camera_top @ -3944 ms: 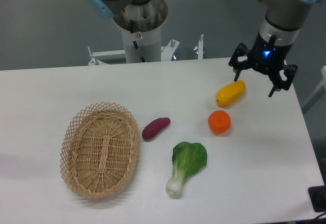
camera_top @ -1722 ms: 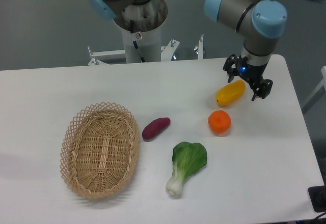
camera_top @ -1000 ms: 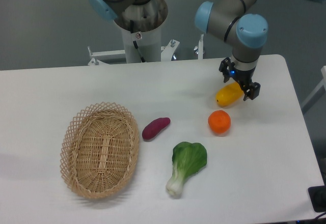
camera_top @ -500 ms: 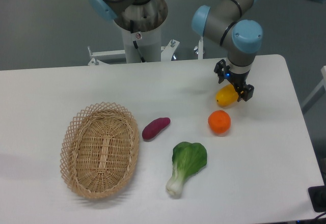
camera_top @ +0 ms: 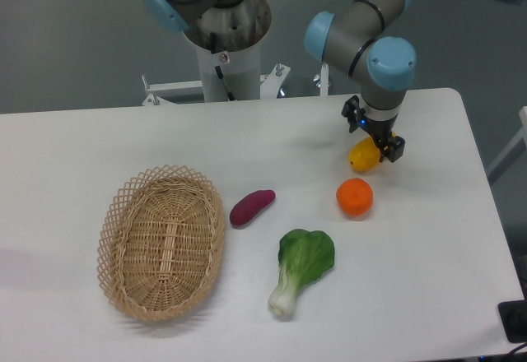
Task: Pick up the mango from the table
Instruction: 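Close the gripper around the yellow mango, then lift the held mango up off the table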
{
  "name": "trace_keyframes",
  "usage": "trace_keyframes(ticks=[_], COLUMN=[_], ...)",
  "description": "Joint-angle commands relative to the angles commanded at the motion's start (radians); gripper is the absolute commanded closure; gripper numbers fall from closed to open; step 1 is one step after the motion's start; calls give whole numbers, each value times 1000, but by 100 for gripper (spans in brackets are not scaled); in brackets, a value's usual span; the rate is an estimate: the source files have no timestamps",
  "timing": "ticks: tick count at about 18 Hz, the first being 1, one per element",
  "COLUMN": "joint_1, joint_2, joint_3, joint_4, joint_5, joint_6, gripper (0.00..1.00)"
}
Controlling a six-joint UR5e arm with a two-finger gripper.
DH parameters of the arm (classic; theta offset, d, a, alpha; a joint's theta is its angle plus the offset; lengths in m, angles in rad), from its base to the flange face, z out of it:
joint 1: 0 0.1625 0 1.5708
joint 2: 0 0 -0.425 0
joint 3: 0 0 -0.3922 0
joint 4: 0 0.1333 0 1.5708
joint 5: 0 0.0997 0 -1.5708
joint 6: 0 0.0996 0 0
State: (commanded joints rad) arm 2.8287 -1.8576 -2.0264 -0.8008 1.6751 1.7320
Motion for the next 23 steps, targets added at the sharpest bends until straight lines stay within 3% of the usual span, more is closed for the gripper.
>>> trace_keyframes(ticks=[2,6,13,19,23], joint_1=[0,0,-2,-2,8], joint_2=[0,0,17,80,121], joint_3=[0,5,35,90,133], joint_4=[0,0,-3,-26,-113], joint_5=[0,-2,-12,-69,-179], joint_6=[-6,-6,-8,-26,-76], gripper=[40,48,49,49,48])
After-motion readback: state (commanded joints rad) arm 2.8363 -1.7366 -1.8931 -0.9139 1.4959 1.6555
